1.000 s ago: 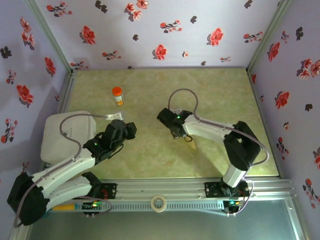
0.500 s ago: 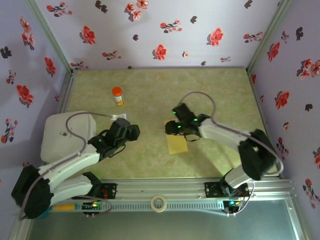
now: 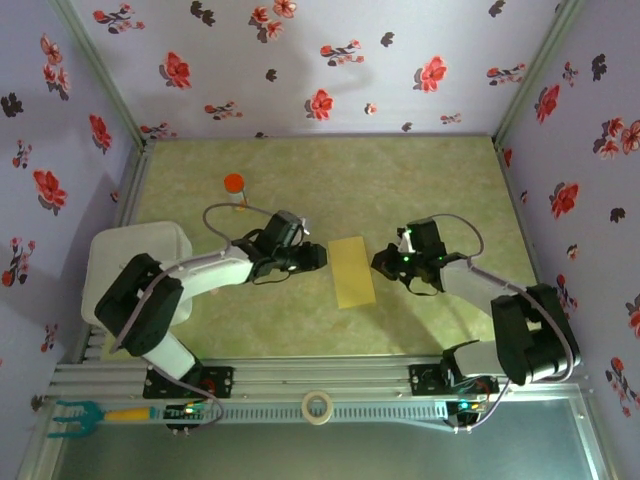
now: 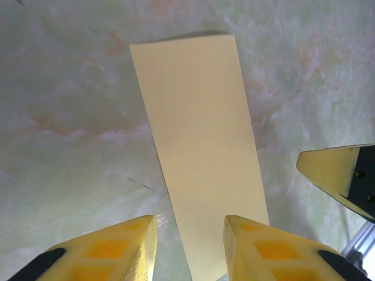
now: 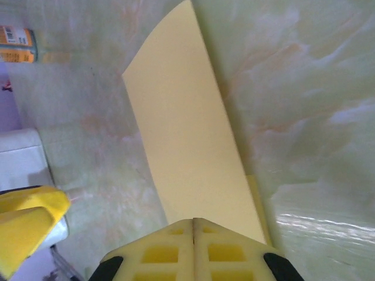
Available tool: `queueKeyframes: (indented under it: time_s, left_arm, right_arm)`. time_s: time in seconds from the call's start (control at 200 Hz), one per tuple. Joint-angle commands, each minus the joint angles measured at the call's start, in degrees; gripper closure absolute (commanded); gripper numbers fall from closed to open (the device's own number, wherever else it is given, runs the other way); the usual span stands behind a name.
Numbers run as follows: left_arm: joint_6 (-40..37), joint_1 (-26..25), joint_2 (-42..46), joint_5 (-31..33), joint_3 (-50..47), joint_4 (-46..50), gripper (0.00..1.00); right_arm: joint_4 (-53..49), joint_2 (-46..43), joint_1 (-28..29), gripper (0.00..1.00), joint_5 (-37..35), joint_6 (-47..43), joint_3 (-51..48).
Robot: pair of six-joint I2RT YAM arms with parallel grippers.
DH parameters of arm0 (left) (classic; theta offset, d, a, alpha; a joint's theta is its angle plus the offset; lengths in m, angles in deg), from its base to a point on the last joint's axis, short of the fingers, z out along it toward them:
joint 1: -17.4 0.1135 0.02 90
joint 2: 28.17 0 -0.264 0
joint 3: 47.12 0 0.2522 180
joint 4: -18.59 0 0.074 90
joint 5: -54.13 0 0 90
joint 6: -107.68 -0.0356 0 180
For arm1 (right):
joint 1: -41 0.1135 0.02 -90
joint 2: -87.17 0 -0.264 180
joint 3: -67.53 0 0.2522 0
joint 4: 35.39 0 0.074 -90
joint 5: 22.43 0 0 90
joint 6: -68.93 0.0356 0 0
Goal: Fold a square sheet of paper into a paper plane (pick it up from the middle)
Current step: Turn over the paper at the center of the table, then third fold the triangle at the center of the table.
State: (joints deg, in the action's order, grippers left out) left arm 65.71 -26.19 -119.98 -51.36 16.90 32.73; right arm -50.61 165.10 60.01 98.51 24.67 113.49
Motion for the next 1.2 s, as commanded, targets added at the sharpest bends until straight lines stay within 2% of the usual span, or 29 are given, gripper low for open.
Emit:
queueKeyframes:
  time_s: [0.0,0.28,0.415,0.67,1.025,1.195]
  left_arm:
    - [2.01,-0.18,-2.15,-4.03,2.13,-0.69,0.64]
    - [2.84,-0.69,-6.16,-6.79,2.86,-1.77,0.62]
    - [3.12,-1.07,-7.98,-7.19,3.70,-2.14,0.61]
    - [3.30,-1.41,-10.19,-7.85,4.27,-2.55,0.61]
    - [6.93,-2.18,-13.89,-9.12,4.92,-5.87,0.69]
    - [7.80,-2.52,-14.73,-9.10,5.11,-5.79,0.70]
  right_arm:
    - [2.16,2.83,-0.14,0.96,4.10,0.96,0.74]
    - [3.95,8.36,-0.17,0.95,4.85,0.74,0.40]
    - [0.46,11.01,-0.19,0.94,0.57,-0.44,0.11]
    - [2.26,11.29,-0.19,0.93,-0.61,1.56,-2.35]
    - [4.07,11.49,-0.14,0.94,-0.81,4.05,-3.29]
    - [4.01,11.46,-0.09,0.95,-1.00,4.10,-3.42]
